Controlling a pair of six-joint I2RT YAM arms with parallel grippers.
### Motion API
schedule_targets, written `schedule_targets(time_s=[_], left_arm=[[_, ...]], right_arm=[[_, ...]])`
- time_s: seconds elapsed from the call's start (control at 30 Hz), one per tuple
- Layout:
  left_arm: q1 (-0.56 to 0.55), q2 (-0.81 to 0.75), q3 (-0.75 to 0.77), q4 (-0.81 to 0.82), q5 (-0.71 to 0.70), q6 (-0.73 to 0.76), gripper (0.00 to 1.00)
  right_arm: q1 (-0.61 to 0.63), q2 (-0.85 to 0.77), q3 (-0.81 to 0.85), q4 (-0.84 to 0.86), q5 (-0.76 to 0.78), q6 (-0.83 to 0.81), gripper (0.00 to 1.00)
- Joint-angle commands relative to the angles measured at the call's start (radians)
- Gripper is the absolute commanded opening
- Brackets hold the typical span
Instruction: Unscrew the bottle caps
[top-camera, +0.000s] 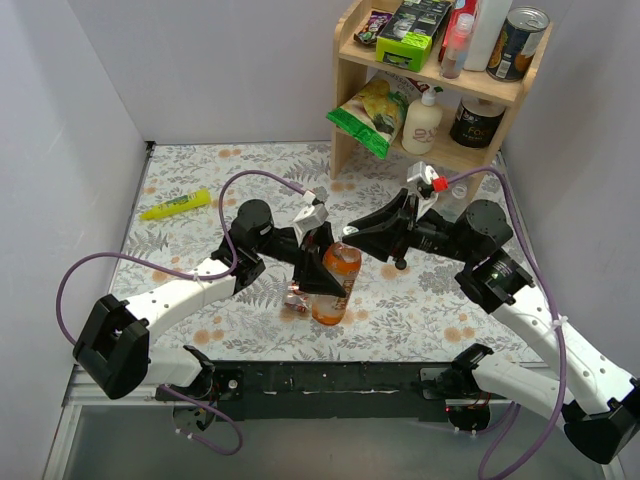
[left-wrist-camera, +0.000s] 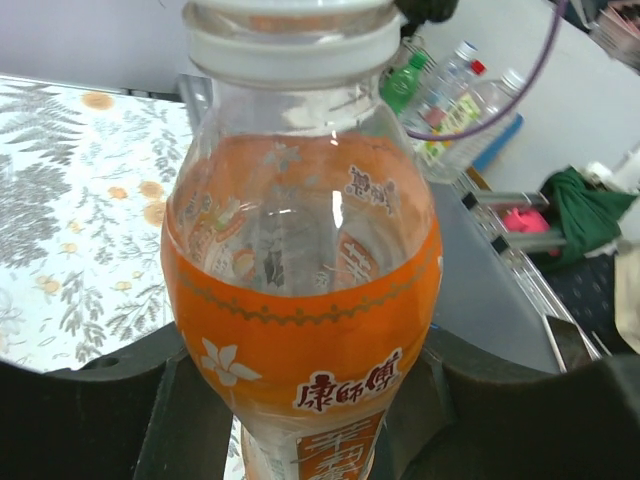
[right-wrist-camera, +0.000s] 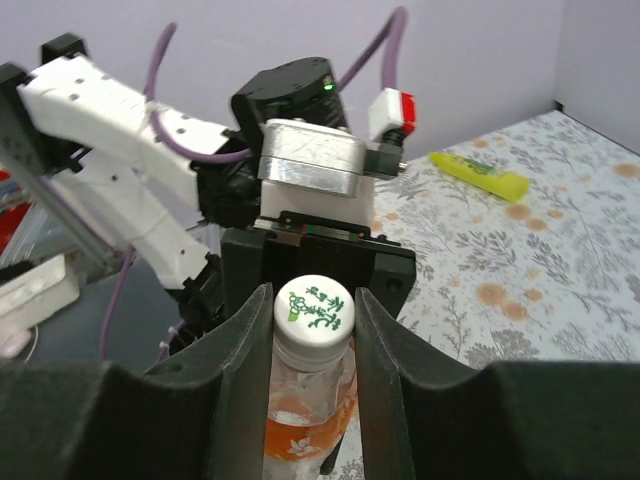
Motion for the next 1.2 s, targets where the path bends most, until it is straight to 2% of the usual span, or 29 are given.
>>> schedule_targets(time_s=[0.0,0.1,0.2,0.23,0.27,0.3,0.33,0.4,0.47,0.5,0.53,0.63,0.8,1.17], left_arm=[[-0.001,-0.03,0.003,0.035,0.135,-0.045,0.33],[-0.001,-0.031,0.007,0.003,0.1,-0.021,0.33],[-0.001,-0.059,0.015,-0.103,-0.034,0.071,0.34],[-0.001,-0.065,0.016,-0.159,-0.07,0.096,0.34],[-0.001,-0.077,0.023,-0.189,-0.144,0.145,0.34],[-0.001,-0.077,0.024,-0.21,-0.172,0.157,0.34],[-0.001,-0.079,0.027,-0.241,-0.199,0.17,0.34],[-0.001,-0.077,0.036,-0.267,-0.268,0.19,0.35],[-0.001,-0.076,0.041,-0.301,-0.328,0.203,0.35],[-0.003,-0.076,0.046,-0.318,-0.413,0.208,0.35],[-0.003,-0.076,0.047,-0.337,-0.452,0.21,0.35],[-0.007,-0.073,0.058,-0.385,-0.584,0.22,0.35],[-0.023,-0.06,0.067,-0.414,-0.637,0.229,0.35],[-0.05,-0.031,0.09,-0.465,-0.692,0.252,0.34]], right_arm=[[-0.01,0.01,-0.016,0.152,-0.299,-0.089,0.01],[-0.022,0.015,-0.014,0.145,-0.287,-0.087,0.02],[-0.036,0.004,-0.005,0.079,-0.183,-0.086,0.27],[-0.041,-0.01,-0.004,0.048,-0.125,-0.086,0.41],[-0.042,-0.018,-0.001,0.03,-0.088,-0.081,0.51],[-0.047,-0.033,0.002,0.008,-0.056,-0.078,0.71],[-0.048,-0.041,0.006,-0.015,0.008,-0.08,0.77],[-0.048,-0.067,0.009,-0.069,0.076,-0.077,0.82],[-0.048,-0.085,0.007,-0.116,0.193,-0.058,0.84],[-0.048,-0.096,0.015,-0.141,0.242,-0.049,0.84],[-0.05,-0.099,0.024,-0.164,0.347,-0.025,0.84],[-0.05,-0.084,0.062,-0.262,0.476,0.028,0.76],[-0.019,0.005,0.09,-0.268,0.51,0.095,0.63],[0.099,0.074,0.101,-0.21,0.621,0.104,0.59]])
